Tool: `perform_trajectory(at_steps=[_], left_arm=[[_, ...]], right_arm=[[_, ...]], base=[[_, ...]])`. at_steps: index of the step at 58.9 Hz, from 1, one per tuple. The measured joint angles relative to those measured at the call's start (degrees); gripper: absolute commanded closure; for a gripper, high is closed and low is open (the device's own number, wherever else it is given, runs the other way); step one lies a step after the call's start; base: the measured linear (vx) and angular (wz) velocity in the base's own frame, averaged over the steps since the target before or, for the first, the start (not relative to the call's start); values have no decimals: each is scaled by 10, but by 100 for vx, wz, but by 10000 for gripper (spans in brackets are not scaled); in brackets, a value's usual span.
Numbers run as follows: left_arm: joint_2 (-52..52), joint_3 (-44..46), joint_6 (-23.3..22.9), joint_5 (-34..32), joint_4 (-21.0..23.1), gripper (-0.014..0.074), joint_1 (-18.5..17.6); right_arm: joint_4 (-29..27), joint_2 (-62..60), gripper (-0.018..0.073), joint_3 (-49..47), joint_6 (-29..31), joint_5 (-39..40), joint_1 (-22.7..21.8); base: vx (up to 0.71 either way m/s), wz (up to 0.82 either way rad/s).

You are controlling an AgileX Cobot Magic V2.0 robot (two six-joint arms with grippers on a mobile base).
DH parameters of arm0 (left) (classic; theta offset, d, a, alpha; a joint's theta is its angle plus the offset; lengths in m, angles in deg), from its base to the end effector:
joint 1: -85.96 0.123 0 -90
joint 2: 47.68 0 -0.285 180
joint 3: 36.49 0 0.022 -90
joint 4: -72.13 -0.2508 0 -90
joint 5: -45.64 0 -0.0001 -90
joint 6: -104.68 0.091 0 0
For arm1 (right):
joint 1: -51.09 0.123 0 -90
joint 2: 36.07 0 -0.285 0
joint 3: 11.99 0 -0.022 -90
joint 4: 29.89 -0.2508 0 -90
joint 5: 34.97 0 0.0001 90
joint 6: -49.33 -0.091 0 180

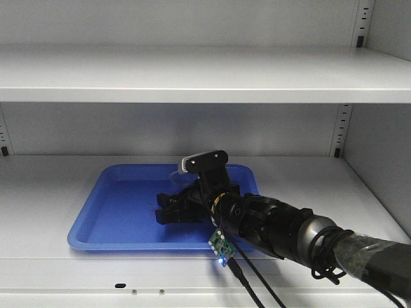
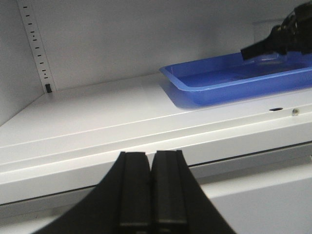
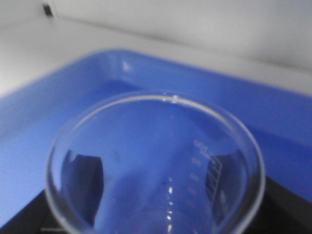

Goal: Pick beaker and place in left cabinet
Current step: 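Lower the beaker with the right gripper onto the blue tray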

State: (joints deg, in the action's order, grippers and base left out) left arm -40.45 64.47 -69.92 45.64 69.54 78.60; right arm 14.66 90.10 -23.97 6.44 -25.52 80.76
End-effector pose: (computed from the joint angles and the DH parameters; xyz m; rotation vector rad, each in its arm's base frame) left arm 0.0564 -0.0073 0.2030 0.2011 1.4922 0.0088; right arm 0.4225 0.2527 0.2432 -0.5831 1.8056 0.4476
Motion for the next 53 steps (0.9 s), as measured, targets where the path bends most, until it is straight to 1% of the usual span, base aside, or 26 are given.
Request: perform_trajectory(at_steps=[9, 13, 19, 25, 30, 35, 42, 46, 53], left_arm=[[0, 0, 0, 0, 0, 595, 0], [0, 0, 0, 0, 0, 595, 0], [0, 0, 0, 0, 0, 595, 0], [0, 0, 0, 0, 0, 595, 0], [0, 0, 0, 0, 0, 595, 0], [0, 0, 0, 0, 0, 595, 0], [0, 0, 0, 0, 0, 595, 0], [0, 0, 0, 0, 0, 595, 0], [0, 0, 0, 0, 0, 595, 0]], right_arm=[[-1, 8, 526, 0, 0, -18, 0], [-3, 8, 501, -2, 0, -27, 0], [-4, 8, 440, -4, 0, -36, 0], [-4, 8, 322, -4, 0, -37, 0], [-4, 8, 183, -4, 0, -37, 0], [-4, 8, 69, -4, 0, -36, 0], [-4, 8, -42, -4, 0, -22, 0], [-4, 8, -62, -4, 0, -9, 0], [-4, 2, -56, -4, 0, 2, 0]], base=[[0, 0], [0, 0], [0, 0], [0, 0], [0, 0], [0, 0], [0, 0], [0, 0], [0, 0]])
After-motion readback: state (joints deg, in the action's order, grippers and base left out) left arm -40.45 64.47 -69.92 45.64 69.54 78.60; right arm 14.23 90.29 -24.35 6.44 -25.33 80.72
